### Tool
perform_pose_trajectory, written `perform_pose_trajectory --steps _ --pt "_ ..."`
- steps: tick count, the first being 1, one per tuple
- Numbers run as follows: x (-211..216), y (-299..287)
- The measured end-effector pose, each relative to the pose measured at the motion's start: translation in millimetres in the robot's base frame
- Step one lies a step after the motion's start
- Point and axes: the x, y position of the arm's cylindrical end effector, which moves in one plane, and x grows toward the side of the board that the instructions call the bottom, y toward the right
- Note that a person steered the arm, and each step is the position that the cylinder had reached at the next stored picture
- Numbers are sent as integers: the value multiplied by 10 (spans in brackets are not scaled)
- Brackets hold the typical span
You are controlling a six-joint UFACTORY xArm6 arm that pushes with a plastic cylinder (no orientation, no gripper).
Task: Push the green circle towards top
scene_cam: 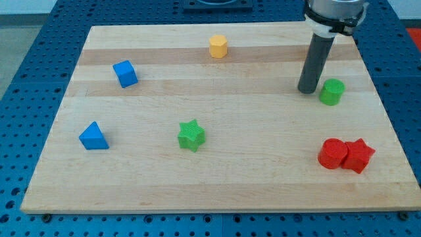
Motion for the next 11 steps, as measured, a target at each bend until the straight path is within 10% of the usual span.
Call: perform_pose_trajectory --steps 3,8,11 --pt "-185 808" --pt "610 815" --pt "187 523"
